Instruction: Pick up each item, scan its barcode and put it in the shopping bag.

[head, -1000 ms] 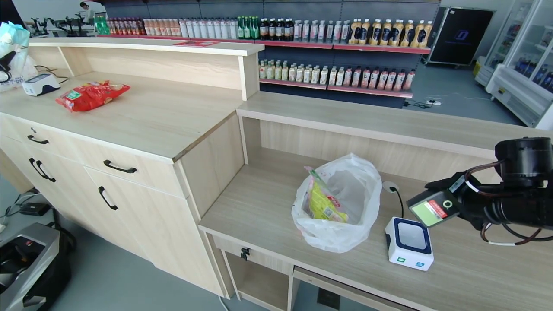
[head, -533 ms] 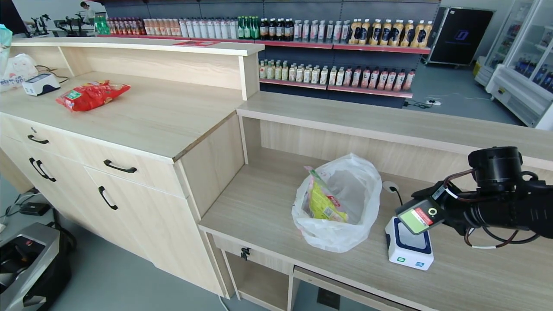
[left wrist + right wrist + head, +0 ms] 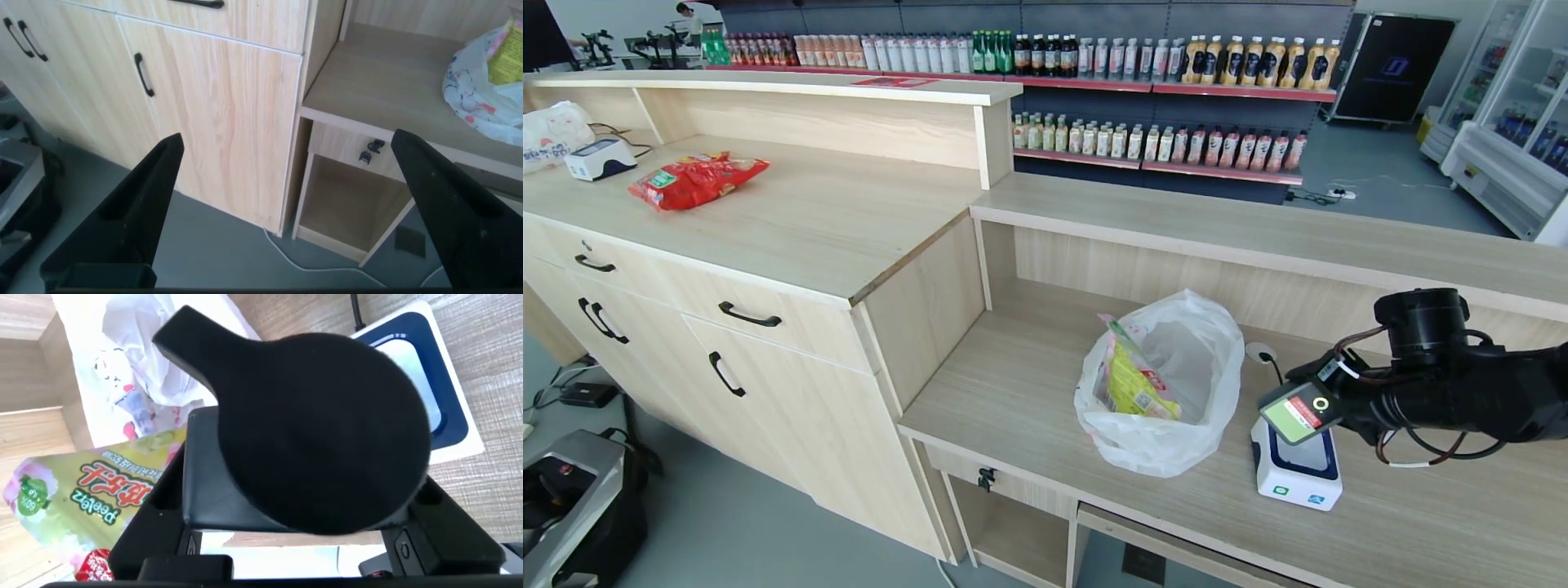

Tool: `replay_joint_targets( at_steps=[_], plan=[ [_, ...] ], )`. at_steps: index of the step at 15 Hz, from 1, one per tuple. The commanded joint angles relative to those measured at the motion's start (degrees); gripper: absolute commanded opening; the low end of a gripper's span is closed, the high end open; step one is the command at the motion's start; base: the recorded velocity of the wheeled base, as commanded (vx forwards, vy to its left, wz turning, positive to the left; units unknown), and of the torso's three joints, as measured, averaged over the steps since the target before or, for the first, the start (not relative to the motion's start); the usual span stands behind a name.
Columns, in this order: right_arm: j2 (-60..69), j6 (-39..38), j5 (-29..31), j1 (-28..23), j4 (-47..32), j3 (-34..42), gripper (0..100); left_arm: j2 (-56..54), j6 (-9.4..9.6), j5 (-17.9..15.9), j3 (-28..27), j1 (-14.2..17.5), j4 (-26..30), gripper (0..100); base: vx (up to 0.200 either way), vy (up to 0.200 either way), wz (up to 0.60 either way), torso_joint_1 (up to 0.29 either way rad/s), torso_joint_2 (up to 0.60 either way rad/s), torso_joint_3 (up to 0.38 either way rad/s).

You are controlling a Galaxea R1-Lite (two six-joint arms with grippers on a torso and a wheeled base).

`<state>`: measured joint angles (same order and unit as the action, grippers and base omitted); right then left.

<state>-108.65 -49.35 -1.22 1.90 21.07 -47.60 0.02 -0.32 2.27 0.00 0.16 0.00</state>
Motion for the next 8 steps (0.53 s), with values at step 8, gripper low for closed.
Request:
replay_joint_targets(
  at_steps=[8],
  plan=[
    [-7.36, 2.94, 0.25, -0.14, 4.51, -1.61, 0, -0.02, -0.03, 0.02, 0.00, 0.02, 0.00, 100, 0.000, 0.000, 0.00, 0.000, 0.00, 0.000]
  ],
)
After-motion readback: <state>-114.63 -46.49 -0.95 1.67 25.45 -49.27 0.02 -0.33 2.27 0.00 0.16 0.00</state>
